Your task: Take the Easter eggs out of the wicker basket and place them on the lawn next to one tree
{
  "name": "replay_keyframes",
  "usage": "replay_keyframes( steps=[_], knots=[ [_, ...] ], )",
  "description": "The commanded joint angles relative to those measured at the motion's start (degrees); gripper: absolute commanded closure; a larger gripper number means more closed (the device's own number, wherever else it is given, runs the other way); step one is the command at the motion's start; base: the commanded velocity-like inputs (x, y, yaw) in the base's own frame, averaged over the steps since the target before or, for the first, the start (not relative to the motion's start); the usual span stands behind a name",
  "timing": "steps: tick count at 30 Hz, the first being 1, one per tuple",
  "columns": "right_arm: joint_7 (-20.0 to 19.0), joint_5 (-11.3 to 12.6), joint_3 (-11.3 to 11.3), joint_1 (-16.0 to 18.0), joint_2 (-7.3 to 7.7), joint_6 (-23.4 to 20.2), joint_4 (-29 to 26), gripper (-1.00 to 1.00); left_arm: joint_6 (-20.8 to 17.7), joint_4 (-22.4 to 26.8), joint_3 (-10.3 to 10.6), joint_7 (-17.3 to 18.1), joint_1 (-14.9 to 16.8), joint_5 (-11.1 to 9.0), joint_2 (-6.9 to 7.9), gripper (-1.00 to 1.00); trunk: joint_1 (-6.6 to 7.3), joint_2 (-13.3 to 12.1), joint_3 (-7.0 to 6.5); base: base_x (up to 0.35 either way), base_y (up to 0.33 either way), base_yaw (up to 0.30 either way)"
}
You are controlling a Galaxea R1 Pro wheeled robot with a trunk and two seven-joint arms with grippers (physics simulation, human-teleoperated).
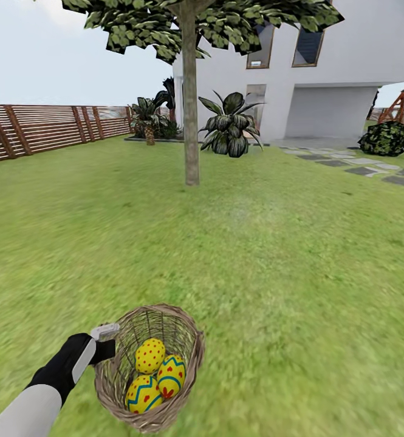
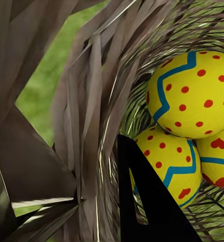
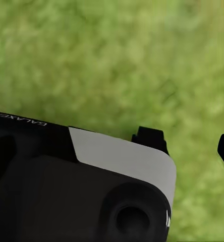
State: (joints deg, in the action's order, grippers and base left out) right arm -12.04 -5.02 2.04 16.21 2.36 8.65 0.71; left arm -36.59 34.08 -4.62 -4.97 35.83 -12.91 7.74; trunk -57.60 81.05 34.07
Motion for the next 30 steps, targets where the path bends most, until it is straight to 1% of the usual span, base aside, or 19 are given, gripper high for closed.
replay_keyframes(
  steps=[1, 30],
  knots=[
    [0.03, -0.52, 0.15, 0.05, 0.02, 0.31, 0.08, -1.00, -0.23, 0.11, -0.04, -0.44, 0.03, -0.98, -0.01, 1.00, -0.03, 0.03, 0.05, 0.341, 0.000, 0.000],
    [0.01, -0.52, 0.15, 0.05, 0.02, 0.28, 0.08, -1.00, -0.23, 0.11, -0.10, -0.47, 0.03, -0.98, -0.01, 1.00, -0.03, 0.03, 0.05, 0.341, 0.000, 0.000]
  ],
)
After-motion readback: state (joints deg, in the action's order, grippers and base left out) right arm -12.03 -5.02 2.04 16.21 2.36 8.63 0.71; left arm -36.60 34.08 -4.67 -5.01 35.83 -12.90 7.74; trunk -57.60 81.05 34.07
